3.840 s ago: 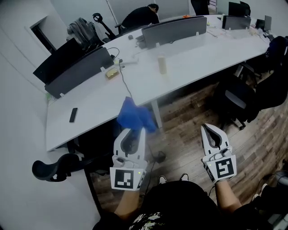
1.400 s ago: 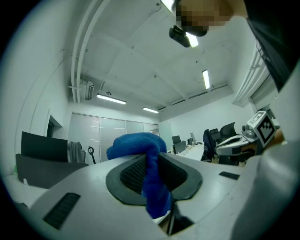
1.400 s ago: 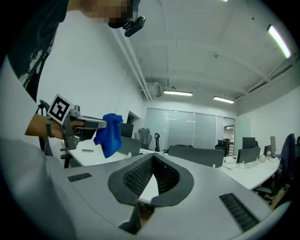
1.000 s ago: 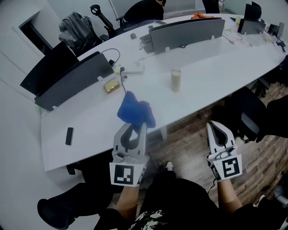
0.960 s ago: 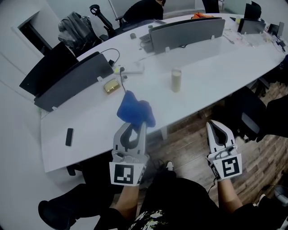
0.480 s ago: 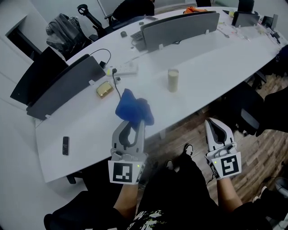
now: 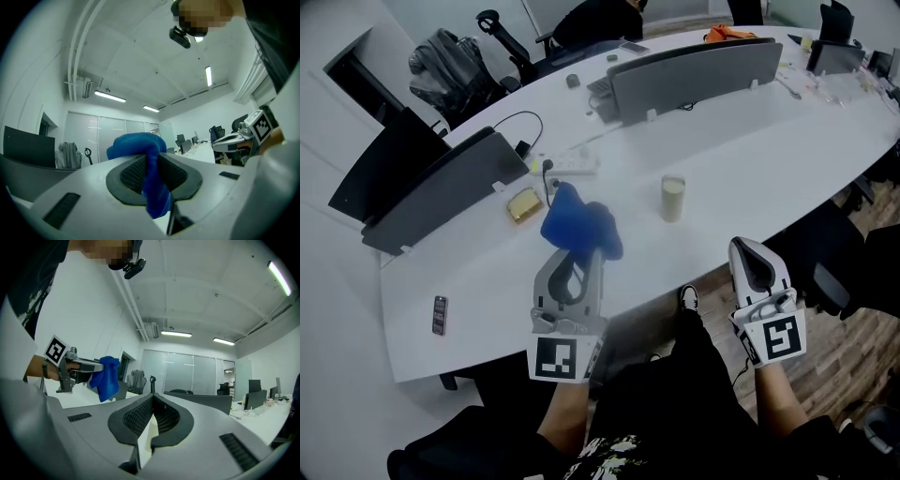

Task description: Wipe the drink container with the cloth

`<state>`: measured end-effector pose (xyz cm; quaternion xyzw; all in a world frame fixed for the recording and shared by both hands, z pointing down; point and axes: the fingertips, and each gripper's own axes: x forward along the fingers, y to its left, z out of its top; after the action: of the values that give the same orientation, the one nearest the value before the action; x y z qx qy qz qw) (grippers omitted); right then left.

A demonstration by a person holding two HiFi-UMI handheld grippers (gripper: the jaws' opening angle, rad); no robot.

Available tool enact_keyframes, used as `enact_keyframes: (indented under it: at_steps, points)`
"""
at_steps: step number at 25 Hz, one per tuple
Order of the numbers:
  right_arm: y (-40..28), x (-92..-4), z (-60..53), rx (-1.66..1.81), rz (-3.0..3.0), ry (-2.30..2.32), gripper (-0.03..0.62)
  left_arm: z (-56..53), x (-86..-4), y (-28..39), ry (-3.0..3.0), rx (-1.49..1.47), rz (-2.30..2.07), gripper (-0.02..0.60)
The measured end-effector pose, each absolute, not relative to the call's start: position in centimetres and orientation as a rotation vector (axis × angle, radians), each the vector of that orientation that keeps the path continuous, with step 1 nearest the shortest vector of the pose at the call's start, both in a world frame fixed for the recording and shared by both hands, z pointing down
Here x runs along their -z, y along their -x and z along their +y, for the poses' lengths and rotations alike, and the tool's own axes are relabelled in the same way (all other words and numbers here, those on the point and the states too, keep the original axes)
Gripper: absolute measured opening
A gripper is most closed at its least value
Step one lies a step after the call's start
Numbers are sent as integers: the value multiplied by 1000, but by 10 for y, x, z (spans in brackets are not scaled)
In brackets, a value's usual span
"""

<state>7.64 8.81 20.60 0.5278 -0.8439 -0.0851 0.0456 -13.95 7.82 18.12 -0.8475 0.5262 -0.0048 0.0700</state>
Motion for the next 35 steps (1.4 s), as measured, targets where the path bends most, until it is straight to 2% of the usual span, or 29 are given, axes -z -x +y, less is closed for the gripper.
enact_keyframes:
  at_steps: [9, 14, 15, 16, 17, 19, 22, 35]
  points:
    - [-86, -215, 10, 268, -2679, -1452, 0, 18, -197, 113, 2550, 74, 1630, 64]
    - [-67, -219, -25, 347, -2784, -1194, 3, -10, -201, 119, 2505, 134, 1718, 64]
    - [-63, -219, -32, 351, -2805, -1148, 12, -15, -198, 120, 2489, 124, 1736, 64]
    - [-59, -220, -39, 352, -2832, -1106, 49, -19, -196, 121, 2473, 112, 1752, 64]
    - [-55, -221, -44, 349, -2854, -1064, 114, -22, -194, 121, 2456, 106, 1765, 64]
    - [-48, -228, -53, 334, -2868, -977, 186, -25, -195, 121, 2430, 104, 1797, 64]
    - [-39, -239, -63, 334, -2863, -851, 230, -33, -205, 120, 2428, 110, 1859, 64]
    - [-44, -277, -95, 237, -2888, -460, 285, -92, -228, 79, 2470, 201, 1926, 67]
